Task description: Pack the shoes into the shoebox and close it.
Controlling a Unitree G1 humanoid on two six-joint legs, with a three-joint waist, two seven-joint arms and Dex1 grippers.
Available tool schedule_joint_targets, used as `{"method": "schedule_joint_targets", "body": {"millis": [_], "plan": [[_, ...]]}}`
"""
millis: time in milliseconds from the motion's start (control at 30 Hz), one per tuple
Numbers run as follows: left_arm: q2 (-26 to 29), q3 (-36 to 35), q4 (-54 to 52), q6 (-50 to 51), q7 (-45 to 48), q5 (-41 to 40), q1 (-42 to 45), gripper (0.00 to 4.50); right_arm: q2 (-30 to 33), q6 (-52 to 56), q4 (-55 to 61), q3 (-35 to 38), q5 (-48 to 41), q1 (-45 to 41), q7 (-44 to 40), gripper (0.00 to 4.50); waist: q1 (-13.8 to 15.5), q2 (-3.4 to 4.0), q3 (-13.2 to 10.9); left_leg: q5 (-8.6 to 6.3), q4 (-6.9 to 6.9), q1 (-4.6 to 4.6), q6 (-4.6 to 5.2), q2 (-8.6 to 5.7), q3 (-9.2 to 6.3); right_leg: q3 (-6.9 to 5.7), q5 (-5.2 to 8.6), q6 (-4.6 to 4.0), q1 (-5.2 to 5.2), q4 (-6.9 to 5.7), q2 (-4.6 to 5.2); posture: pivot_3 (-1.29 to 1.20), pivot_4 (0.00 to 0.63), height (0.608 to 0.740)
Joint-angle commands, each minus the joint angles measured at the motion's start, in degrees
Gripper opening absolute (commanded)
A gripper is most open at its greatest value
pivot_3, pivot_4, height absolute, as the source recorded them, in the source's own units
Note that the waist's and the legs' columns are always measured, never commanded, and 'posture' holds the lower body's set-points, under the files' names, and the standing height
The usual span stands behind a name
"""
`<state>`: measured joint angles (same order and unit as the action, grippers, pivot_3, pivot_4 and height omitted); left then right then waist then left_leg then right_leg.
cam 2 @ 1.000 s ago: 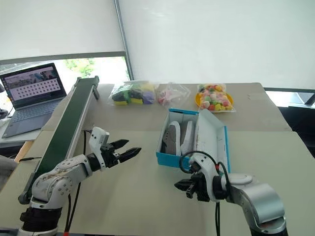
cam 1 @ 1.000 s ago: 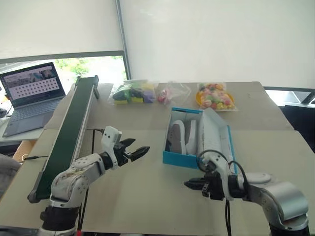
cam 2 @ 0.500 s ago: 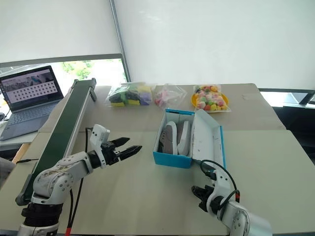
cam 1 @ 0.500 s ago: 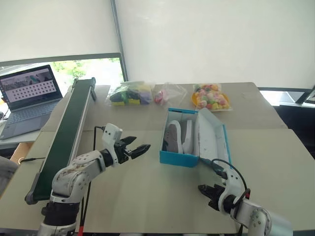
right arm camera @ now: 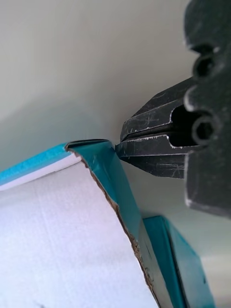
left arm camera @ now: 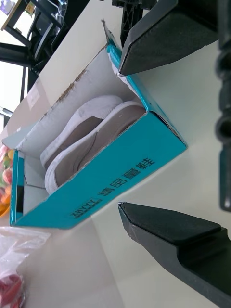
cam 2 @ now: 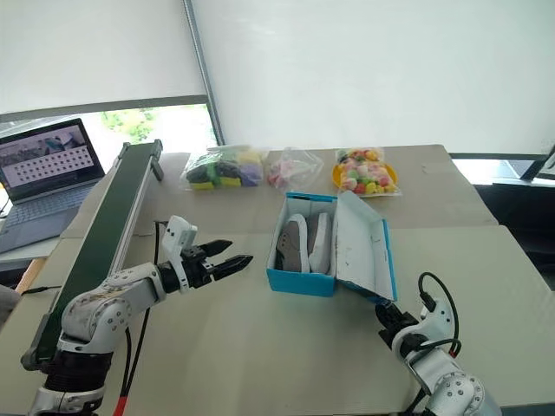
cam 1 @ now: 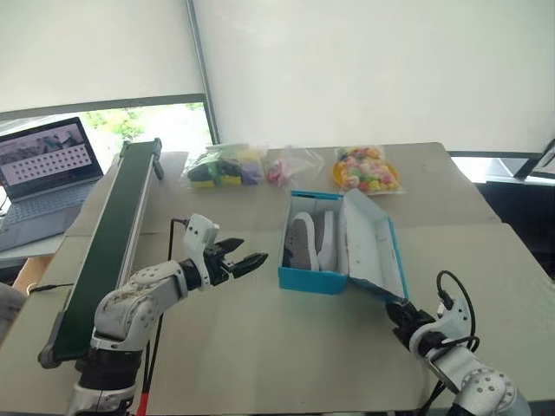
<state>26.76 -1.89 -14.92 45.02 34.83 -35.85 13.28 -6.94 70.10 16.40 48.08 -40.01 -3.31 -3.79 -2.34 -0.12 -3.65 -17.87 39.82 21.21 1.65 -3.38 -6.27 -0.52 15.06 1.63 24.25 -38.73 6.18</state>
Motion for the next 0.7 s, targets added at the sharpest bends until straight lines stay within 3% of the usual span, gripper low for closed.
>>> {"method": "schedule_joint_targets", "body": {"millis": [33, 300, 567, 700], "plan": [[0.6, -0.5, -0.6, -0.2, 0.6, 0.0, 1.5, 4.50, -12.5, 0.4, -7.5, -3.2, -5.4, -2.6, 3.0, 0.06, -0.4, -0.11, 0.0, 0.00, 0.00, -0.04, 0.00, -0.01, 0.01, -0.01, 0.00, 0.00, -0.04, 0.03, -0.02, 0.00, 0.150, 0.640], [0.7, -0.7, -1.0, -0.1, 0.4, -0.1, 1.3, 4.50, -9.2, 2.1, -15.7, -8.2, -8.0, -2.8, 5.8, 0.06, -2.0, -0.60, 0.1, -0.23, -0.04, -0.31, 0.41, 0.89, -0.18, -0.04, 0.02, -0.25, 0.00, -0.12, -1.16, 0.00, 0.150, 0.640], [1.0, -1.7, -2.2, 0.2, -0.5, -0.5, 0.3, 4.50, -6.5, -2.3, -25.0, -9.7, -7.4, -6.6, 8.5, 0.06, -3.6, -1.21, 0.1, -0.52, -0.13, -1.08, 0.90, 2.35, 0.16, -0.18, -0.32, -1.61, -0.18, 0.16, -2.68, 0.00, 0.150, 0.640], [1.2, -2.5, -2.9, 0.2, -1.1, -0.6, -0.5, 4.50, -4.9, 0.0, -24.7, -10.8, -7.1, -6.7, 10.3, 0.06, -4.0, -1.22, 0.1, -0.81, -0.24, -1.56, 1.42, 2.43, 0.14, -0.31, -0.74, -2.03, -0.21, 0.61, -2.81, 0.00, 0.150, 0.640]]}}
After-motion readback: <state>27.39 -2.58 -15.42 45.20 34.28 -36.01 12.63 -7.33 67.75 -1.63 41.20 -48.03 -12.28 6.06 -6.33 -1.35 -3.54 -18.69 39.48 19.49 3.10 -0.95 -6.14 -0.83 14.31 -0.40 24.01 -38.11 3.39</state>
